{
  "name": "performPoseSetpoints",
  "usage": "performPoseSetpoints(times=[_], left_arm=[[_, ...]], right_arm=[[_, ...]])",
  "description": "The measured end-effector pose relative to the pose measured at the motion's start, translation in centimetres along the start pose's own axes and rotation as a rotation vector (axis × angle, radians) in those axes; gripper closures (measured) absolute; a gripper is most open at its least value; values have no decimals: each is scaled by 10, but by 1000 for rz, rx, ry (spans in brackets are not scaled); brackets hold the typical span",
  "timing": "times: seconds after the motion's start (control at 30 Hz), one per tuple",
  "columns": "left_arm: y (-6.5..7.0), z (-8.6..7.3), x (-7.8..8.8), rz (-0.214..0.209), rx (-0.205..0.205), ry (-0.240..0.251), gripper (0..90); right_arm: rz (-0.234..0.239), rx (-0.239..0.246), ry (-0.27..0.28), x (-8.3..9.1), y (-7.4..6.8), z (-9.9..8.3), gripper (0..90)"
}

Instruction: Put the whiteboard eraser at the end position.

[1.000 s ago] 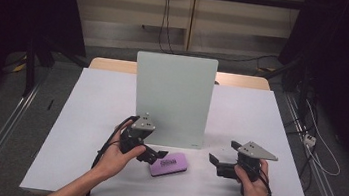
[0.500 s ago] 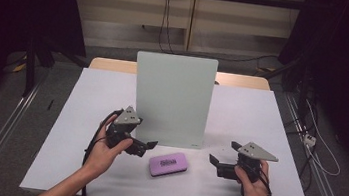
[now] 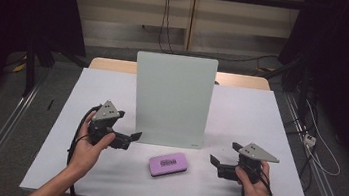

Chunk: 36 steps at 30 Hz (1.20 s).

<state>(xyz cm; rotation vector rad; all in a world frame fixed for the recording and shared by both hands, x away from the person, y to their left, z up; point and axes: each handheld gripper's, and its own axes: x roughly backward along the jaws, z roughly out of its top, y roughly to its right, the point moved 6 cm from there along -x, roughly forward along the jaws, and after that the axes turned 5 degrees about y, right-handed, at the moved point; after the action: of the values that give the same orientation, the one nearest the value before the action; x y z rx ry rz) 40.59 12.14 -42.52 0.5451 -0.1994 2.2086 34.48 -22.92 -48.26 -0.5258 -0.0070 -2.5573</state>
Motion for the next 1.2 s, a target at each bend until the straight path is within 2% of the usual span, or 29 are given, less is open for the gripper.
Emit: performPoseSetpoints(times=[0.1, 0.23, 0.43, 0.7, 0.87, 1.2], left_arm=[[-4, -3, 5, 23, 5, 1, 59], [-10, -8, 11, 38, 27, 6, 52], [-16, -17, 20, 52, 36, 15, 47], [-18, -32, 31, 71, 33, -18, 48], [-21, -43, 35, 87, 53, -27, 48], [-21, -61, 40, 109, 88, -3, 48]], right_arm=[[0, 0, -1, 0, 0, 0, 50], [-2, 1, -2, 0, 0, 0, 50], [-3, 0, 0, 1, 0, 0, 50], [-6, 2, -1, 2, 0, 0, 50], [-8, 4, -2, 2, 0, -1, 50], [-12, -1, -3, 3, 1, -1, 51]])
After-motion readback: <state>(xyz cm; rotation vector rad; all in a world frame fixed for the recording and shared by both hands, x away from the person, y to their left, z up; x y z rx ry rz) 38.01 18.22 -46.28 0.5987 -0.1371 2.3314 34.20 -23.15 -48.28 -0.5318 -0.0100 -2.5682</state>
